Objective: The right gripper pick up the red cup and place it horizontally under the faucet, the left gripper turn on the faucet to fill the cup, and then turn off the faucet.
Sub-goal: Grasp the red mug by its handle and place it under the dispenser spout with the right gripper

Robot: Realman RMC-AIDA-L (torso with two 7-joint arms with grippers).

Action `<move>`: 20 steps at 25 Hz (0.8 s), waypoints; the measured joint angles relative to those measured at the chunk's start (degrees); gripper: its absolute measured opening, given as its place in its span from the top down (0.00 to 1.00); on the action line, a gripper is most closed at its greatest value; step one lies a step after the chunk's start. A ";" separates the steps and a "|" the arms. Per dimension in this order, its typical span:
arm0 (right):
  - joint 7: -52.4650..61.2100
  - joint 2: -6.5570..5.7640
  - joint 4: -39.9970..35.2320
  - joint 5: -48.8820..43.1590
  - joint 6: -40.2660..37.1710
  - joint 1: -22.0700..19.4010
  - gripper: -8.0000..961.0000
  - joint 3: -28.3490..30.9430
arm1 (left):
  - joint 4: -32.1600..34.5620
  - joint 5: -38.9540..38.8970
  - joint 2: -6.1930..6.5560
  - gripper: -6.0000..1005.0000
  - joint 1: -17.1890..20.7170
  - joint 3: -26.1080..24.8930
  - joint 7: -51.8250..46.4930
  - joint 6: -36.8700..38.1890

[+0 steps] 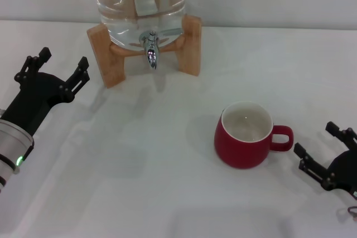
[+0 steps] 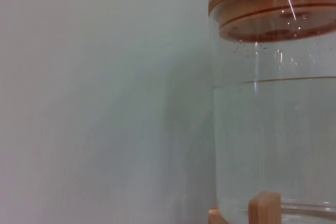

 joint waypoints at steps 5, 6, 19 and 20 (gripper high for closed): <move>-0.03 0.00 0.01 0.00 0.04 0.08 0.14 -1.57 | 0.00 0.01 -0.06 0.13 0.02 0.00 -0.01 -0.01; -0.03 0.00 0.01 0.00 0.04 0.11 0.14 -1.75 | 0.00 0.01 -0.07 0.13 0.03 0.01 -0.01 -0.01; -0.03 0.06 0.54 0.00 -0.03 1.07 0.14 -2.21 | 0.00 -0.15 -0.08 0.13 0.05 0.63 0.00 -0.01; -0.03 0.08 0.59 0.00 -0.03 1.14 0.14 -2.20 | 0.00 -0.16 -0.08 0.13 0.05 0.63 0.00 -0.01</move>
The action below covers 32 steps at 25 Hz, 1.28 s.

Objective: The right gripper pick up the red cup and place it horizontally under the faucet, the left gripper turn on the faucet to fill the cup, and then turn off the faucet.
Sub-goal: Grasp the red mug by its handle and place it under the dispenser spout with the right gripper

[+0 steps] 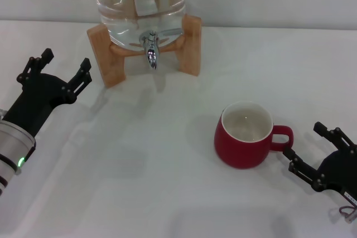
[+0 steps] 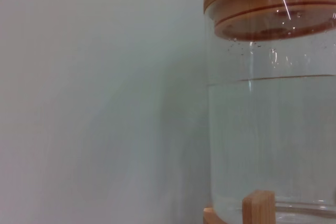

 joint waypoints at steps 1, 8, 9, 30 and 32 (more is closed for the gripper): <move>0.00 0.01 0.02 0.00 0.00 0.04 0.14 0.01 | 0.00 -0.01 0.00 0.13 0.00 0.00 0.00 0.00; 0.02 0.01 0.11 0.00 0.00 0.09 0.14 -0.45 | 0.00 -0.02 0.00 0.13 0.00 -0.02 0.00 0.00; 0.02 0.01 0.23 0.00 0.01 0.09 0.14 -0.46 | 0.00 -0.02 0.00 0.13 0.00 -0.02 0.00 0.00; 0.00 0.19 0.86 0.40 1.48 1.53 0.14 -0.83 | 0.00 -0.02 0.00 0.13 0.00 -0.02 0.00 0.00; 0.00 0.19 0.74 0.49 1.71 1.71 0.14 -0.77 | 0.00 -0.02 0.00 0.13 0.00 -0.02 0.00 -0.02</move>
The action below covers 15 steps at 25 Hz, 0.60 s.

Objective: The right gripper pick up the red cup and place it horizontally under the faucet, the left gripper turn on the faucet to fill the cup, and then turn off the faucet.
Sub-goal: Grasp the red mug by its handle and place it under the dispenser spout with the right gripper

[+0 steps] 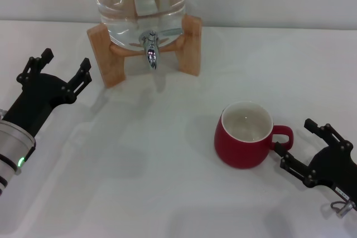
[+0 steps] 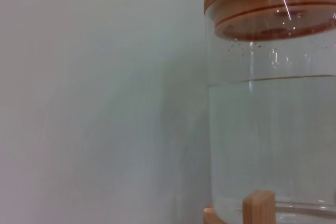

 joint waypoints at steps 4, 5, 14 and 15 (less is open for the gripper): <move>0.00 0.00 -0.16 0.25 0.51 0.12 0.14 0.15 | 0.00 0.00 0.00 0.13 0.00 0.00 0.00 -0.03; 0.00 0.00 -0.16 0.27 0.64 0.14 0.14 0.17 | 0.00 0.00 0.00 0.13 0.00 0.00 0.00 -0.03; 0.00 0.00 -0.12 0.31 0.87 -0.01 0.14 1.93 | 0.00 0.00 -0.07 0.13 0.00 0.00 0.00 -0.07; 0.00 0.00 -0.10 0.31 0.87 -0.04 0.14 2.12 | 0.00 0.00 -0.07 0.13 0.00 0.00 0.00 -0.07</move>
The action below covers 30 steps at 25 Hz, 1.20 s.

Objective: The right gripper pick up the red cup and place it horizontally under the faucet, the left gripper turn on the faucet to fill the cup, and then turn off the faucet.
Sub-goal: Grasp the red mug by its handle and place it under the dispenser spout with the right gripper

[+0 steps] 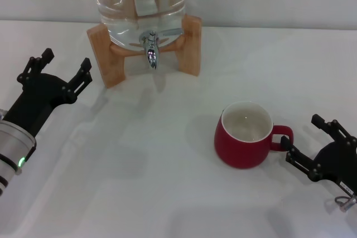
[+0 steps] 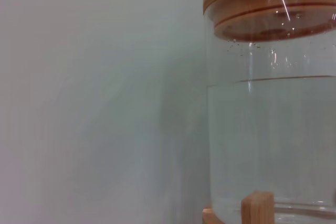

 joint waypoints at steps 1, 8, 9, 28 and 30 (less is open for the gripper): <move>0.00 0.00 0.02 0.00 0.00 -0.03 0.14 0.10 | 0.00 0.00 -0.01 0.13 0.00 0.00 0.00 0.00; -0.01 0.00 -0.07 -0.32 -0.04 0.13 0.14 -0.03 | 0.00 0.00 -0.01 0.13 0.00 0.00 0.00 0.00; -0.06 0.00 -0.13 -0.48 -0.09 0.15 0.14 -0.11 | 0.00 0.00 -0.01 0.13 -0.02 0.00 0.00 0.00; -3.23 0.00 0.20 -0.29 0.31 0.56 0.14 0.09 | 0.00 0.00 0.08 0.13 -0.39 0.00 0.00 0.10; -3.22 0.00 0.26 -0.23 0.57 0.62 0.14 0.14 | 0.00 0.00 0.08 0.13 -0.43 0.00 0.00 0.10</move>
